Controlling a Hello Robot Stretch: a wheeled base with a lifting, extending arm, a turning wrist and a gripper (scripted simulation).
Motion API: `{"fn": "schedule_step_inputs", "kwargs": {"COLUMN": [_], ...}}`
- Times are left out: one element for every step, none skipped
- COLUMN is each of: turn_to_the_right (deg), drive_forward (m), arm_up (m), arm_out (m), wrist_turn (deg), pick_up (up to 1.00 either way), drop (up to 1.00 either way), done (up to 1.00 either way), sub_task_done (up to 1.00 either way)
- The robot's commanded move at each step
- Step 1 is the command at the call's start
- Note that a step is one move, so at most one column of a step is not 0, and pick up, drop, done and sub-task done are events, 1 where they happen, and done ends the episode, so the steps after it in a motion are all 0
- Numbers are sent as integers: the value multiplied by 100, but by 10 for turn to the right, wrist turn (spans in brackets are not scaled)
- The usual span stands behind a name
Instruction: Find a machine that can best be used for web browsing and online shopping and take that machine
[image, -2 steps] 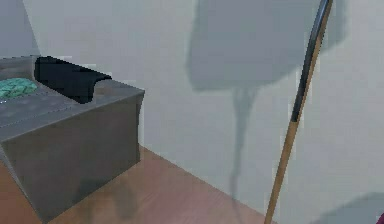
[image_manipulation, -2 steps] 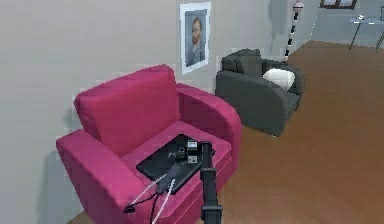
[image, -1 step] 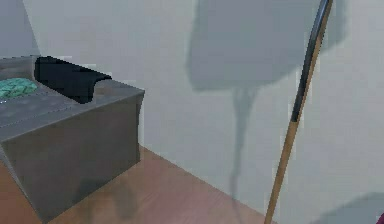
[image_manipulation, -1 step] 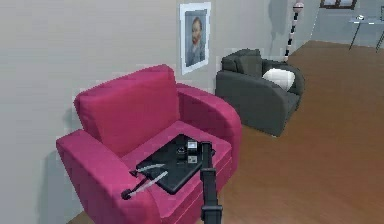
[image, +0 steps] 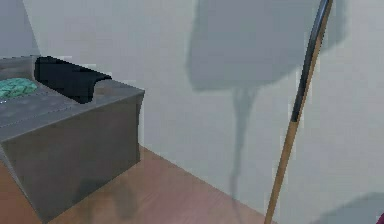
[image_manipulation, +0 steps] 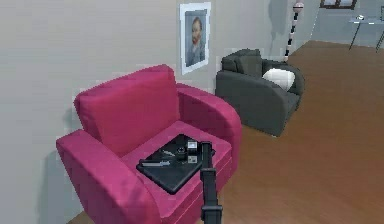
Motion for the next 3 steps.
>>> {"fn": "schedule_step_inputs", "kwargs": {"turn_to_the_right": [0, 0, 0], "drive_forward": [0, 0, 0], "arm_up": [0, -30, 0], "arm_out": [0, 0, 0], "wrist_turn": [240, 0, 0], "pick_up": [0, 0, 100], "drop": [0, 0, 0], "done": [0, 0, 0], "sub_task_done": [0, 0, 0]}}
